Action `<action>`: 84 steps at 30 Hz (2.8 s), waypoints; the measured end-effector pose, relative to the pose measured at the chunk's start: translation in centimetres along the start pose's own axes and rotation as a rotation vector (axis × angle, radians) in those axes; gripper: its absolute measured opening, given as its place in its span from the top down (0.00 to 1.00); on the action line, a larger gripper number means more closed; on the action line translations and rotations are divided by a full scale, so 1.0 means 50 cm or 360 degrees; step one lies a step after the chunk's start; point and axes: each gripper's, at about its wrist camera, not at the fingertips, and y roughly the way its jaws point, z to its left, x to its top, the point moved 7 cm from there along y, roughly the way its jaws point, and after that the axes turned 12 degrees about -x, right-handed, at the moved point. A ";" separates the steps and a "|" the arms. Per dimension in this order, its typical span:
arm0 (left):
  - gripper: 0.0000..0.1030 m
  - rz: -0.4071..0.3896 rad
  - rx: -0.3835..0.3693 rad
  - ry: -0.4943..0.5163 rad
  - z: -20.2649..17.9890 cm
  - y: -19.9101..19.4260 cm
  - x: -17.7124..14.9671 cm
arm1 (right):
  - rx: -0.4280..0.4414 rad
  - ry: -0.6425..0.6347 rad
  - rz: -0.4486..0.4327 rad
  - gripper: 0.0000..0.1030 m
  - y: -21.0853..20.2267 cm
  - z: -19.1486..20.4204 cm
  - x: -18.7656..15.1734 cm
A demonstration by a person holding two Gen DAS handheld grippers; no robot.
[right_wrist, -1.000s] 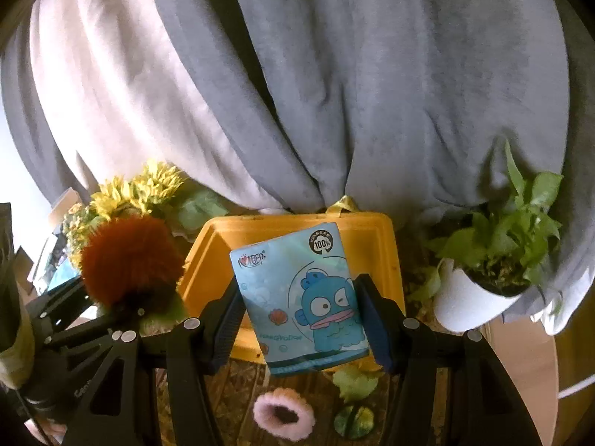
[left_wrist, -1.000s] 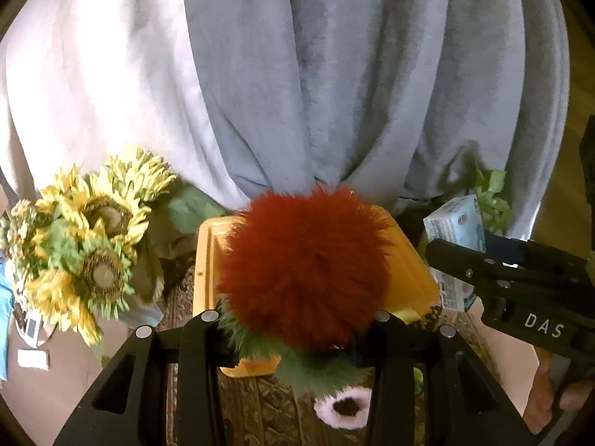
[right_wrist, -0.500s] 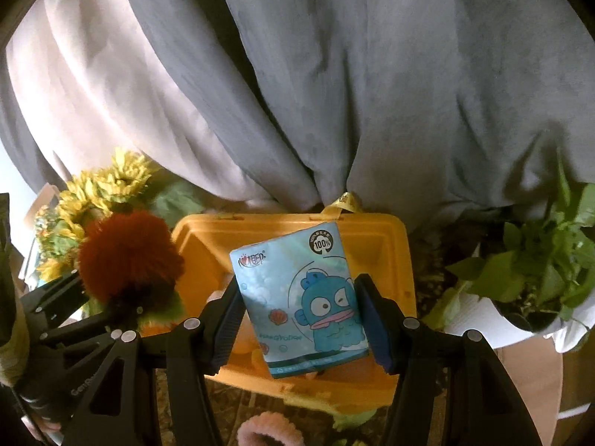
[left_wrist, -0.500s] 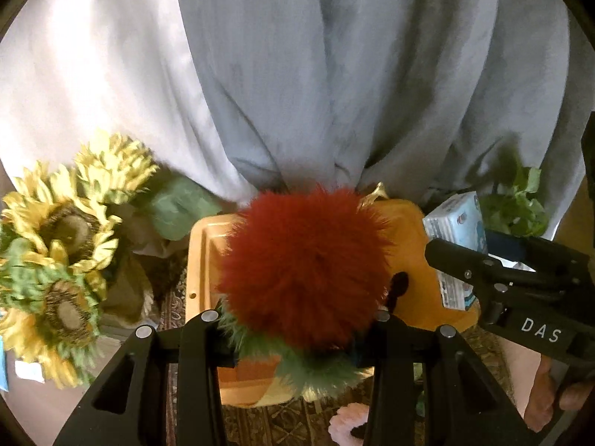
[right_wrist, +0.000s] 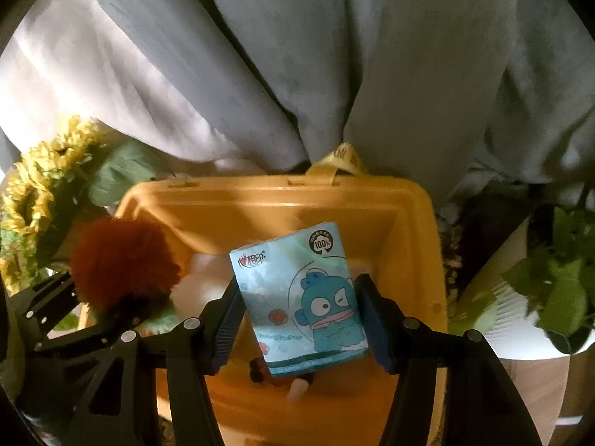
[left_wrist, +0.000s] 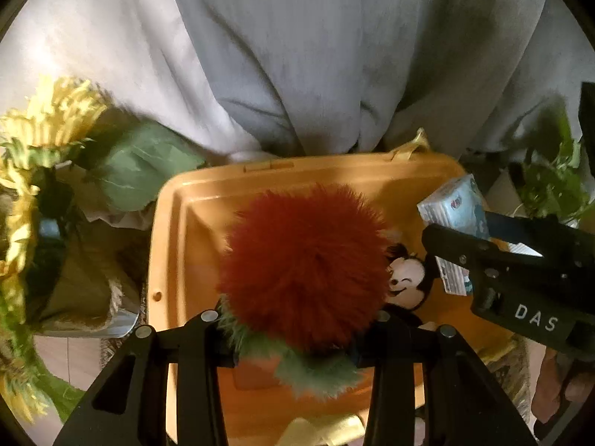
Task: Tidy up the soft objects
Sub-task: 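Release the pompom into the crate with the left tool while the right tool releases the tissue pack, then withdraw both open tools from the crate, then move the left tool toward the pink fuzzy ring while the right tool approaches the green ball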
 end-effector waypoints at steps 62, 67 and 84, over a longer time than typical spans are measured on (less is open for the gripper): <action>0.00 -0.0449 0.0170 0.0323 -0.175 -0.259 -0.169 | -0.0163 0.0065 -0.0378 0.23 -0.265 -0.117 -0.183; 0.00 -0.0439 0.0152 0.0338 -0.188 -0.250 -0.200 | -0.0141 0.0052 -0.0367 0.23 -0.258 -0.116 -0.221; 0.00 -0.0234 0.0073 0.0374 -0.208 -0.175 -0.303 | -0.0084 -0.0006 -0.0186 0.23 -0.189 -0.108 -0.337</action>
